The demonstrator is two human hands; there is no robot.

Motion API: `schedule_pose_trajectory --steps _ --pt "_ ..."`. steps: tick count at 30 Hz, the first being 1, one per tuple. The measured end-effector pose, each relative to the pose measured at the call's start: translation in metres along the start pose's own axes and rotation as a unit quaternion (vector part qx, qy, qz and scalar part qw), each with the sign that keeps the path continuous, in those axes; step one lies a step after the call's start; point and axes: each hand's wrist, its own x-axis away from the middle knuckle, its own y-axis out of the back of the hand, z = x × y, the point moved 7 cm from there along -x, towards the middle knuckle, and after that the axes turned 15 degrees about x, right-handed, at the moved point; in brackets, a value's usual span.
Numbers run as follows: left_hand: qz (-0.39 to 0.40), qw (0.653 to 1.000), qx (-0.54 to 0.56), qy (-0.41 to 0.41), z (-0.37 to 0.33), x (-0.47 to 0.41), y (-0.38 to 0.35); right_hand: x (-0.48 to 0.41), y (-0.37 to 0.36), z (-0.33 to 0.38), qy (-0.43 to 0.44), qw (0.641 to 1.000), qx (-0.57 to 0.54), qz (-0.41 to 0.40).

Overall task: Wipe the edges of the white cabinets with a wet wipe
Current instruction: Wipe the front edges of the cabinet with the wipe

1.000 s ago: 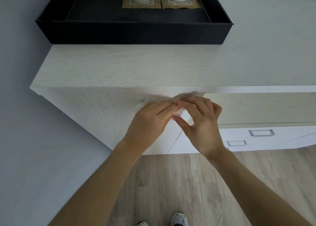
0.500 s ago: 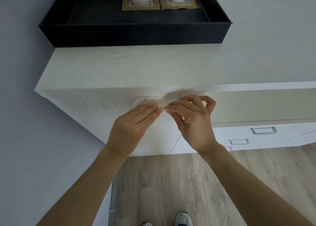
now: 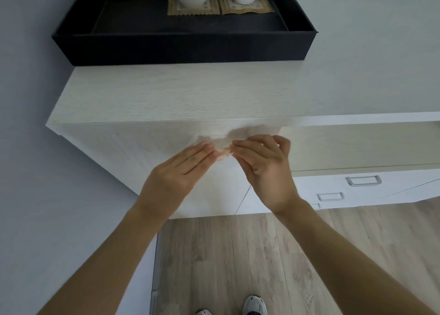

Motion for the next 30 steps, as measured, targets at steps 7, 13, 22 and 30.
schedule_pose_trajectory --steps 7,13,22,30 --pt "-0.02 1.0 0.023 -0.002 -0.02 -0.02 -0.016 0.011 0.008 -0.019 0.019 1.0 -0.009 0.011" --pt "-0.013 1.0 0.025 -0.007 -0.018 -0.019 -0.015 0.016 0.005 -0.014 0.018 1.0 -0.01 0.006" --pt "-0.03 1.0 0.001 0.008 -0.01 -0.008 -0.008 0.015 -0.005 -0.005 0.044 0.997 -0.062 0.017" --pt "-0.034 0.999 0.021 0.032 -0.001 -0.009 -0.002 0.011 -0.006 -0.005 0.009 0.995 -0.095 0.013"
